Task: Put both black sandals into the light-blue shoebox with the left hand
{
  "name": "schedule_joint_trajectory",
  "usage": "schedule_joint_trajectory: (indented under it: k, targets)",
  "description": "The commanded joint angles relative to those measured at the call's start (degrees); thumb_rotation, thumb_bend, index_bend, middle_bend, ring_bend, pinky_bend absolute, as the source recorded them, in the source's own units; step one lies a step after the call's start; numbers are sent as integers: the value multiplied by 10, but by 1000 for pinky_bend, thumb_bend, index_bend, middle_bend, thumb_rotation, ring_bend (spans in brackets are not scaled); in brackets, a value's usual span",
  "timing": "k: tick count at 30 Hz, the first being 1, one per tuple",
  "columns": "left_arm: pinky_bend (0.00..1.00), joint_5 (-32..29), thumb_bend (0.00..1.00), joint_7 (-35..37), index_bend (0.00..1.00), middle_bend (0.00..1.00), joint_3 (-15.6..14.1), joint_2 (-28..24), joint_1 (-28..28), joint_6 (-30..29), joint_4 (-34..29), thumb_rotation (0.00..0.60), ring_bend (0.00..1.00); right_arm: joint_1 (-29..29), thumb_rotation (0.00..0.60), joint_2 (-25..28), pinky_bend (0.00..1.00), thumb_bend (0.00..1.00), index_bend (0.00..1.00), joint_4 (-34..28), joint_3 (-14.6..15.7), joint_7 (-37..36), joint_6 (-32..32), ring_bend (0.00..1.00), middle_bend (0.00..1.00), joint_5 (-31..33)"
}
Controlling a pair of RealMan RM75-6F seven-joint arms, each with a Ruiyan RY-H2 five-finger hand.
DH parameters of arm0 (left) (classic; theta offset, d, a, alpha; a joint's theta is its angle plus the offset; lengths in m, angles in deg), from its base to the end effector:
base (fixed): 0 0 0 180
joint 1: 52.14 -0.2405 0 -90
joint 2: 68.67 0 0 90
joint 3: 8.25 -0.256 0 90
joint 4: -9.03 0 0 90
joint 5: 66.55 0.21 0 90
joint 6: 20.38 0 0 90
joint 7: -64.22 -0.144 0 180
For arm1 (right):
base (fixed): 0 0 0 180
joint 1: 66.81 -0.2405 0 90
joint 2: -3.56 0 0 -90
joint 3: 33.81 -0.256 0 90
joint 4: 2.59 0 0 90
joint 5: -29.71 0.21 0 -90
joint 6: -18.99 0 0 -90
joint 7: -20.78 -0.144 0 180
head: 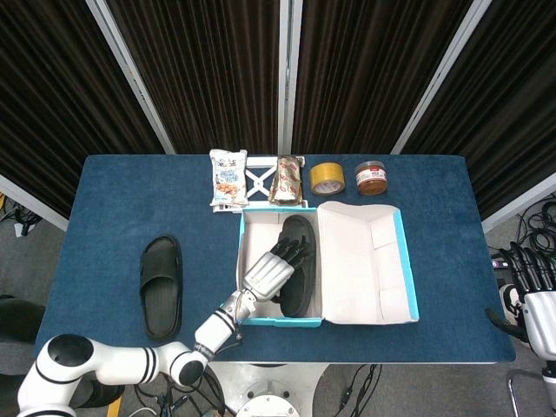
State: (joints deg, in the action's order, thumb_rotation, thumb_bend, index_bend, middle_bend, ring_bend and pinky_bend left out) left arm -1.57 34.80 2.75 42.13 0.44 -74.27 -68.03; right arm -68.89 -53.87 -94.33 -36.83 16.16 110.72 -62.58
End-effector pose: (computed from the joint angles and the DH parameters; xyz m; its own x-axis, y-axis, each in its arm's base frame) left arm -0.0319 0.2988 -0.1257 0.4820 0.2578 0.8374 0.7473 -0.6198 -0.2394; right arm -0.3062 -0.1657 0.2054 0.4358 0.0950 0.8950 -0.8928 -0.0805 0.4432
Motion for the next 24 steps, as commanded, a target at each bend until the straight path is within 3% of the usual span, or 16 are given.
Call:
schedule_joint_trajectory:
  k: [1,7,12,19,24]
  targets:
    - [48,11,0,8,50,0,-2,15,0,-10,20,600,0,1,600,0,0,31,0,1,0,-1,2,0,0,-1]
    - [49,24,0,27,50,0,-2,18,-6,-17,24,600,0,2,600,0,0,31,0,3,-1,-4,5,0,0,-2]
    - [49,37,0,29,50,0,3,-32,-24,-44,-46,600,0,1,600,0,0,31,0,7,-2,-9,5,0,0,-2]
    - [70,19,0,23,50,0,5,-199,-82,-85,-196,600,0,-3,600,-1,0,30,0,14,-6,-16,3,0,0,0]
    - [155,-36,0,17,52,0,-9,-318,-118,-76,-249,600,27,-6,600,-4,0,31,0,20,-7,-21,0,0,0,0]
